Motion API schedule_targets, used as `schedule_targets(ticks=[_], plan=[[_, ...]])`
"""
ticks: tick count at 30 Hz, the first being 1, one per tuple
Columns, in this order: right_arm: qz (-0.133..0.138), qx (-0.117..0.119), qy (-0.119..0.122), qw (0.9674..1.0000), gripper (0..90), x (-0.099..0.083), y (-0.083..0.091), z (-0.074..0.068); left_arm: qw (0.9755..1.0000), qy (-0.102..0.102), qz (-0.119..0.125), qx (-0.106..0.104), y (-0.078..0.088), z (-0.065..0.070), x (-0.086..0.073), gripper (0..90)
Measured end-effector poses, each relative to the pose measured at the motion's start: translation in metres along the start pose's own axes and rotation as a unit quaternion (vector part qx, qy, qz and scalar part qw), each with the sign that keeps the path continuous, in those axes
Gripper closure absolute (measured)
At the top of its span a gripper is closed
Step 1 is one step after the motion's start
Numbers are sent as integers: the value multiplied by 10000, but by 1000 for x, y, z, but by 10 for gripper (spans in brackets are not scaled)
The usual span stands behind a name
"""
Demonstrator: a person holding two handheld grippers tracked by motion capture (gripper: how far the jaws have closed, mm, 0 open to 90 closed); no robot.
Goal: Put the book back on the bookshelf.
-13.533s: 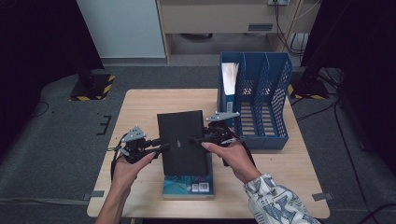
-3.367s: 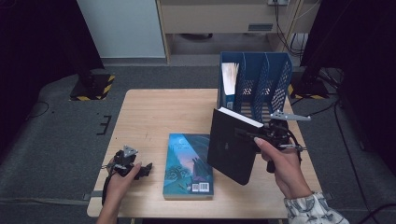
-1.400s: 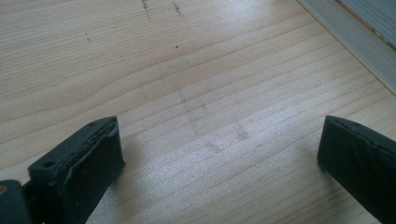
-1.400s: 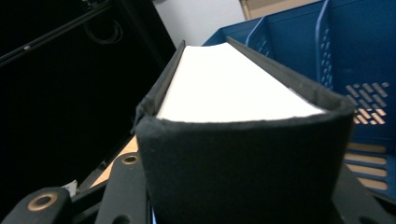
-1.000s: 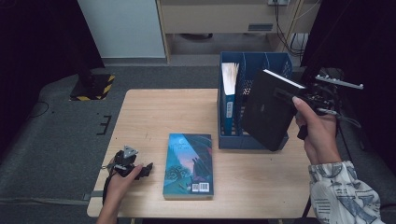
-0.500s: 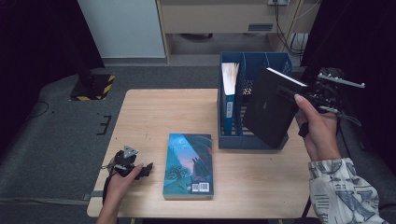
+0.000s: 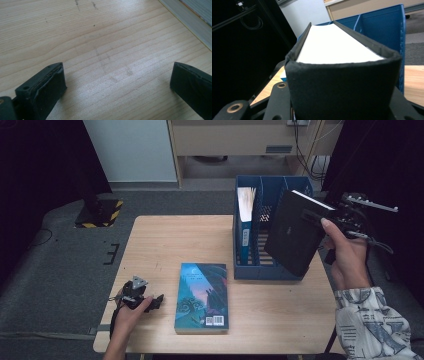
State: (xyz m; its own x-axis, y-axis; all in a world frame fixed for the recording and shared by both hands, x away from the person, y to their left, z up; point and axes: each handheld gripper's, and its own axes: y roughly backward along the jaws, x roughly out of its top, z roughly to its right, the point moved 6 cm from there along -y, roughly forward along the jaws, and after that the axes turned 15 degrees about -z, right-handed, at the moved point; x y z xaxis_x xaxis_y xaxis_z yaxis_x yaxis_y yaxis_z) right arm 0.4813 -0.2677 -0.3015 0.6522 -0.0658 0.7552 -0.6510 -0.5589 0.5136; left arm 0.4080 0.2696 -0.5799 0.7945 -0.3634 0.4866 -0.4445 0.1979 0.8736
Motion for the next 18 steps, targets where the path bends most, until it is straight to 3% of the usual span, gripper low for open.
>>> schedule_targets(ticks=[18], plan=[[-33,-314,-145,9994,528,0,7,27,10000,-2,-1,1,0,0,0,0]])
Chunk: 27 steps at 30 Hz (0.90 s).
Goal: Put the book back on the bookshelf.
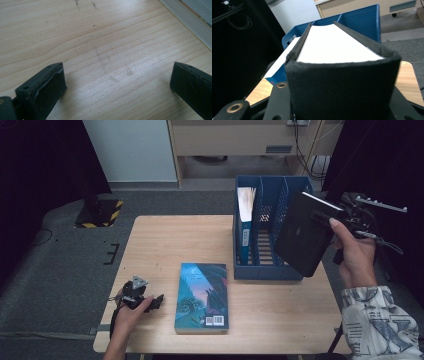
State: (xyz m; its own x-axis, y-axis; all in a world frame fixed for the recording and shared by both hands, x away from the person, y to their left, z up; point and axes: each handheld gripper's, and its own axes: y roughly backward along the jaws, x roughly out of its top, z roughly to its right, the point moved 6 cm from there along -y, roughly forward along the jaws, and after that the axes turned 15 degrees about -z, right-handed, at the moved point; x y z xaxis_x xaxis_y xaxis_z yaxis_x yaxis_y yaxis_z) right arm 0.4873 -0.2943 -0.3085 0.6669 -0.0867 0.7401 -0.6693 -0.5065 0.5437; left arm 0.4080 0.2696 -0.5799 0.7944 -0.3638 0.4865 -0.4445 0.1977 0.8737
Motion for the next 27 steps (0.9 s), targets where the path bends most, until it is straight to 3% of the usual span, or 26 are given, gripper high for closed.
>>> schedule_targets(ticks=[9,22,27], plan=[[-7,-228,-102,9997,528,7,-5,15,10000,-2,1,-1,0,0,0,0],[-76,-622,-26,9980,528,14,-16,29,10000,-6,0,-1,0,0,0,0],[-23,-665,-70,9978,529,17,-21,33,10000,-7,1,-4,0,0,1,0]])
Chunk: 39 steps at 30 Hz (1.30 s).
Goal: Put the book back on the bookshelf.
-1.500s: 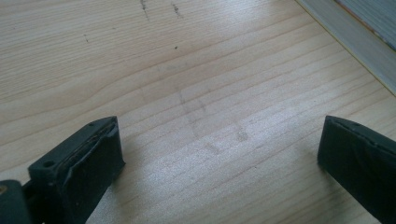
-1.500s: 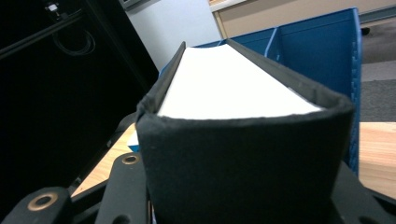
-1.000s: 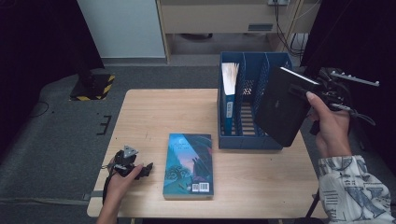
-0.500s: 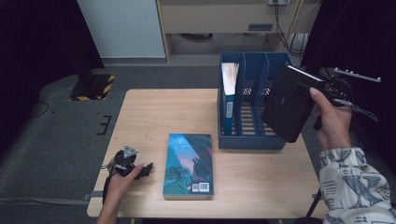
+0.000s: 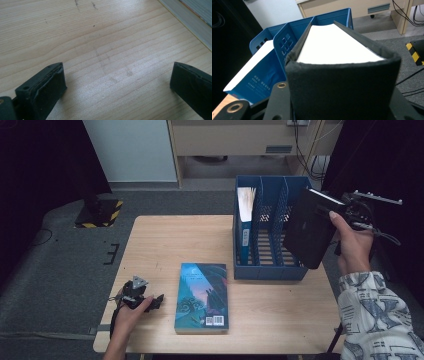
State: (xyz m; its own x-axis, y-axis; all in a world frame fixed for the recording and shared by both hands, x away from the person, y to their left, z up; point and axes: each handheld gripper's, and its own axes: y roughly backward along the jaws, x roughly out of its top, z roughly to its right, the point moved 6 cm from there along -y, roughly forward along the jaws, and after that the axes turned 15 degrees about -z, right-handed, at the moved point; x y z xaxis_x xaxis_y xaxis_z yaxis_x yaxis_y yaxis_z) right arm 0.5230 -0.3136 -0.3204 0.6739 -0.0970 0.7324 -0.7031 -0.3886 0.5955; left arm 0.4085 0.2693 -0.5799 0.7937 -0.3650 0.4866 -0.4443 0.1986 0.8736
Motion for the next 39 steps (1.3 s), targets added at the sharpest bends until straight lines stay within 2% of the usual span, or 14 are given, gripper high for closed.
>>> schedule_targets(ticks=[9,11,20,31,39], plan=[[-1,-191,-78,9998,529,3,-12,4,10000,-8,0,2,0,0,0,0],[31,-247,-23,9997,529,4,-15,4,10000,-10,-2,3,0,0,0,0],[-28,-349,50,9994,529,7,-28,0,10000,-25,-4,-6,0,0,0,0],[-32,-398,-34,9992,529,10,-43,3,10000,-27,-1,-13,0,0,1,0],[-70,-503,52,9987,529,11,-54,0,10000,-37,-2,-19,-1,0,1,0]])
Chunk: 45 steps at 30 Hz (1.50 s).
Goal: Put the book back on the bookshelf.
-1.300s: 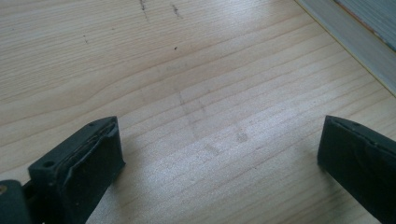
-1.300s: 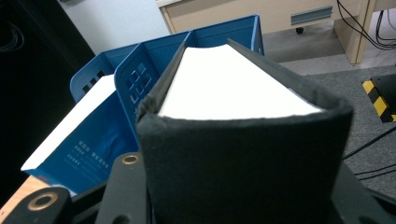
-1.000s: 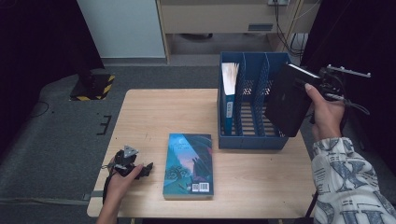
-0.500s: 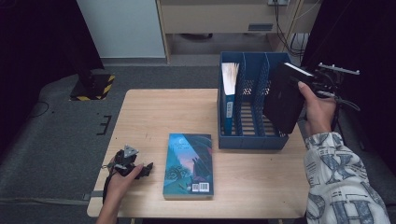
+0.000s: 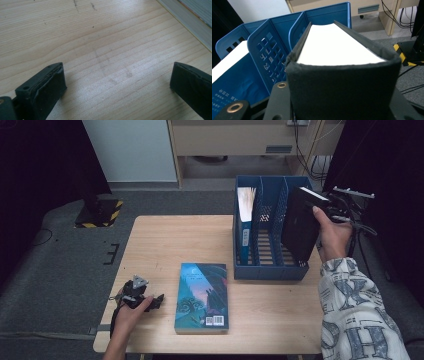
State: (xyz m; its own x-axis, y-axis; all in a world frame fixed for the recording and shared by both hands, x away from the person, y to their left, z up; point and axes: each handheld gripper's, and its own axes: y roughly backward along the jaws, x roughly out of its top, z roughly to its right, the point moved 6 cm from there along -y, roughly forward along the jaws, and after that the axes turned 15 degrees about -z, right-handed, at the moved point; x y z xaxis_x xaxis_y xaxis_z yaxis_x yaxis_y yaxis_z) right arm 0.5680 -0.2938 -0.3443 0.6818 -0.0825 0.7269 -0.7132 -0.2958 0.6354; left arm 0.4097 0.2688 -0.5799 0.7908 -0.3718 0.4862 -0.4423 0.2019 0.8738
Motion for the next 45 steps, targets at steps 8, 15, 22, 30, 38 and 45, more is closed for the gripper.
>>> schedule_targets(ticks=[8,15,22,30,38,45], plan=[[-1,-93,29,10000,529,1,-9,-2,10000,-1,-1,1,0,0,0,0],[-6,-149,27,9999,529,0,-15,-1,10000,-1,0,0,0,0,0,0],[11,-223,35,9997,529,-3,-23,-3,10000,-3,1,-3,0,0,0,0],[-52,-293,26,9996,528,-8,-33,-4,10000,-11,2,-6,0,0,1,0],[-104,-347,-29,9993,528,-16,-44,0,10000,-22,1,-10,-1,0,1,0],[-150,-401,15,9991,527,-21,-53,-1,10000,-33,0,-13,-1,0,1,0]])
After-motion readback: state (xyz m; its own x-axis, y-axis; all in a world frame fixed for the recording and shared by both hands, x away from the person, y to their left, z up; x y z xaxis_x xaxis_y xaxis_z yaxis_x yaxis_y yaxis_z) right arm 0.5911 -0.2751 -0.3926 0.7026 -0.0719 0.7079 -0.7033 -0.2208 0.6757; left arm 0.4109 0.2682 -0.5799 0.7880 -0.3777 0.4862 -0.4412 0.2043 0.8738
